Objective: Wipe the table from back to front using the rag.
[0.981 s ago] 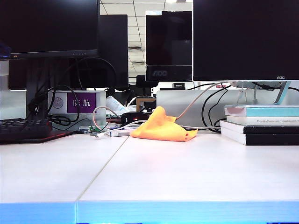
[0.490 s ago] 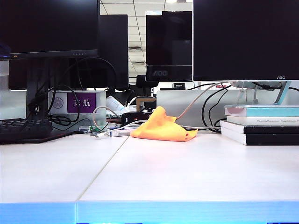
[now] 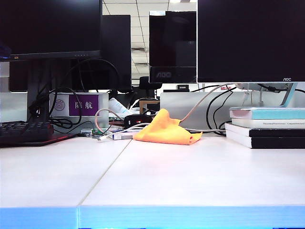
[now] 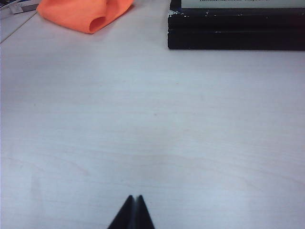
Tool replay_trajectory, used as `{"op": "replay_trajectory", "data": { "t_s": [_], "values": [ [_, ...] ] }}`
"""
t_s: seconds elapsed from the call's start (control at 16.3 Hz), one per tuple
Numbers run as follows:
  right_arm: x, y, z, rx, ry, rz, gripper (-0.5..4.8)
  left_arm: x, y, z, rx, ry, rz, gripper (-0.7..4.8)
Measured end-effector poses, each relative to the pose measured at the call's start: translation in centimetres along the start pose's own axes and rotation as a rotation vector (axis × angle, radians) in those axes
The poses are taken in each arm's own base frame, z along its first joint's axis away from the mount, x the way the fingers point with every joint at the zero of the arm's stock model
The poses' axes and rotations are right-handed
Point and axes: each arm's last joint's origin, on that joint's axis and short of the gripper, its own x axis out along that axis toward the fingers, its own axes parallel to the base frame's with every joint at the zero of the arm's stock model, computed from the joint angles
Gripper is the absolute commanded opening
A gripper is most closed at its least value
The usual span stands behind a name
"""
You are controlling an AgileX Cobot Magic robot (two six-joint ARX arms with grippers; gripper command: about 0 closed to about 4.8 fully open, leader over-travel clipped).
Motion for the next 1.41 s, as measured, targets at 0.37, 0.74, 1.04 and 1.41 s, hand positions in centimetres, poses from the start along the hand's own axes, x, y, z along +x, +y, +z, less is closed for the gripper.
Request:
{"op": "replay_trajectory", "data": {
  "t_s": [0.37,0.74,1.04,1.41],
  "values": [
    [0.0,0.0,0.0,0.0,-0.001,0.0,0.0,-0.9,3.0,-2.2,-0.018,-0.045,0.359,-0.05],
    [0.0,0.0,0.0,0.0,-0.001,-0.001,0.0,-0.5,3.8,-5.9,-0.031,-0.032,0.393,-0.05],
    [0.0,0.0,0.0,0.0,-0.001,-0.001,0.0,-0.5,4.2,-6.1,-0.045,-0.057,0.473,-0.05],
    [0.0,0.0,0.0,0.0,-0.001,-0.001,0.0,-0.7,4.5,-6.1,-0.058,-0.059,0.521,-0.05]
  ]
}}
